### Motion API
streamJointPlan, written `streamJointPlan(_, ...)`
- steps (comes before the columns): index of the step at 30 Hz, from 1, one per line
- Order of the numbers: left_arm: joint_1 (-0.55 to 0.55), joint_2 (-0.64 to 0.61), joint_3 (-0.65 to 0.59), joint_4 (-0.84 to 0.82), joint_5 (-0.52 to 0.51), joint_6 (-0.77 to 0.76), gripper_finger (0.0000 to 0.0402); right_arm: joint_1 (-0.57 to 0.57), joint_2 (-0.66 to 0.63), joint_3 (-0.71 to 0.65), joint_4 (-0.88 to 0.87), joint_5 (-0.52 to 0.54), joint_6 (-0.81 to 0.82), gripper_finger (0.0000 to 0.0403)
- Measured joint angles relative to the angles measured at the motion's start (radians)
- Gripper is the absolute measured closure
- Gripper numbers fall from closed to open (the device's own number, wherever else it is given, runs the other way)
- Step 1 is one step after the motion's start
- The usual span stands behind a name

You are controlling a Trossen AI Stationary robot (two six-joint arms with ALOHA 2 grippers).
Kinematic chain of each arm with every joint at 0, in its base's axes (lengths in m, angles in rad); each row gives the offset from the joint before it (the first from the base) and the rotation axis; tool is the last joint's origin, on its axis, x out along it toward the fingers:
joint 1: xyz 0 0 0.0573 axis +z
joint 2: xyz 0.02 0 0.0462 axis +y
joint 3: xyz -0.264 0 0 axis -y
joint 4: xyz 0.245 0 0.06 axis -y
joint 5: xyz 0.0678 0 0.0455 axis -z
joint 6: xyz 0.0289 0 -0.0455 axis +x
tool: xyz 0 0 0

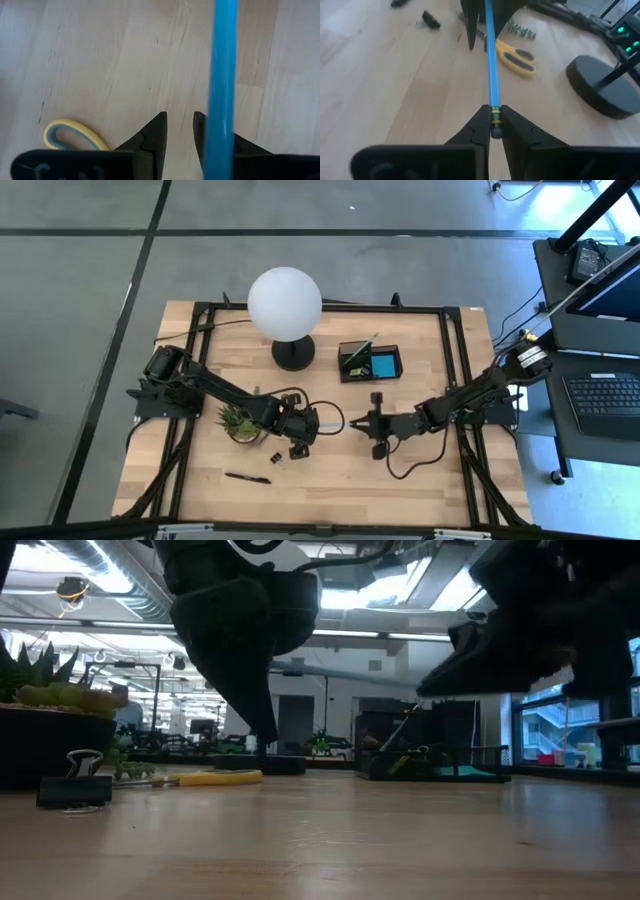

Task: Pick and place office supplies into organizer
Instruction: Put the blue pencil into the desk organizer

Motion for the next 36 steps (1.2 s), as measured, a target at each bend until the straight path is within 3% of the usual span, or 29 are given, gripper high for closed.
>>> streamJointPlan(15, 0.001, 0.0, 0.0, 0.029, 0.001, 0.041, 0.0313, 0.0, -0.075, 0.001, -0.141, 0.0, 0.043, 0.0364)
streamJointPlan(20, 0.001, 0.0, 0.0, -0.023, 0.014, 0.003, 0.0313, 0.0, -0.075, 0.001, -0.164, 0.0, 0.051, 0.0364)
streamJointPlan(30, -0.001, -0.001, 0.0, -0.13, 0.137, -0.1, 0.0313, 0.0, -0.075, 0.001, -0.185, 0.028, 0.052, 0.0364)
streamJointPlan(36, -0.001, -0.001, 0.0, -0.188, 0.131, -0.146, 0.0313, 0.0, -0.075, 0.001, -0.194, 0.045, 0.051, 0.0364)
